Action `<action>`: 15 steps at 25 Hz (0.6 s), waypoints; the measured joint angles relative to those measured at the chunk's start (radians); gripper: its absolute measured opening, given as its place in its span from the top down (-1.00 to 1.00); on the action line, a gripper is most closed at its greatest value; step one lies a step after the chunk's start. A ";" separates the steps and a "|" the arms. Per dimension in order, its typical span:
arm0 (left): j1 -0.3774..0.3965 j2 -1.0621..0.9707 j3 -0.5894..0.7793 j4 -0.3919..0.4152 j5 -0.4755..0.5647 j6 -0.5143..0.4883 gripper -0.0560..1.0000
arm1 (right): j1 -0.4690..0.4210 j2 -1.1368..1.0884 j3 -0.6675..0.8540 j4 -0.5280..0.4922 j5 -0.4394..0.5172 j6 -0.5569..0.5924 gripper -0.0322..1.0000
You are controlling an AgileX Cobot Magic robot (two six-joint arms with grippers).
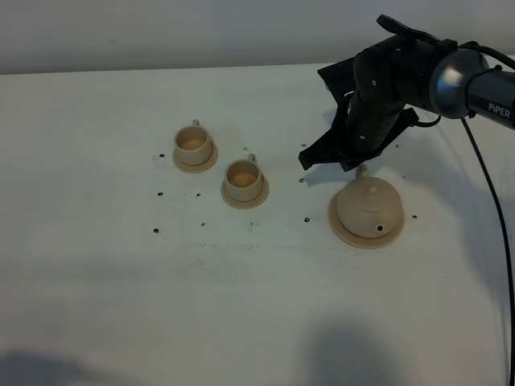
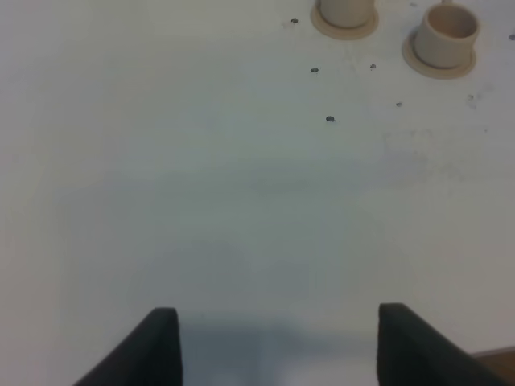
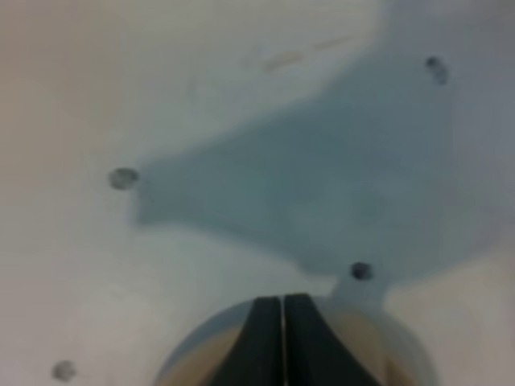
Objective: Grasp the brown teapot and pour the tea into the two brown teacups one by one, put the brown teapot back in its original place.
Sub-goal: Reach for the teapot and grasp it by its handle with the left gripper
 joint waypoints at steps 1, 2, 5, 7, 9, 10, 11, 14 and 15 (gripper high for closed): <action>0.000 0.000 0.000 0.000 0.000 0.000 -0.06 | 0.000 0.000 0.000 -0.010 0.000 0.005 0.95; 0.000 0.000 0.000 0.000 0.000 0.000 -0.05 | 0.000 0.000 0.000 -0.017 0.000 0.007 0.95; 0.000 0.000 0.000 0.000 0.000 0.000 -0.05 | 0.000 0.000 0.000 -0.027 0.000 0.009 0.95; 0.000 0.000 0.000 0.000 0.000 0.000 -0.05 | 0.000 0.000 0.000 -0.037 0.000 0.010 0.95; 0.000 0.000 0.000 0.000 0.000 0.000 -0.05 | 0.000 0.000 0.000 -0.054 0.001 0.021 0.95; 0.000 0.000 0.000 0.000 0.000 0.000 -0.05 | 0.000 0.000 0.000 -0.066 0.003 0.026 0.95; 0.000 0.000 0.000 0.000 0.000 0.000 -0.05 | 0.000 0.000 0.000 -0.073 0.005 0.028 0.95; 0.000 0.000 0.000 0.000 0.000 0.000 -0.05 | 0.000 0.000 0.000 -0.085 0.013 0.030 0.95; 0.000 0.000 0.000 0.000 0.000 0.000 -0.05 | -0.002 0.000 0.000 -0.085 0.018 0.033 0.95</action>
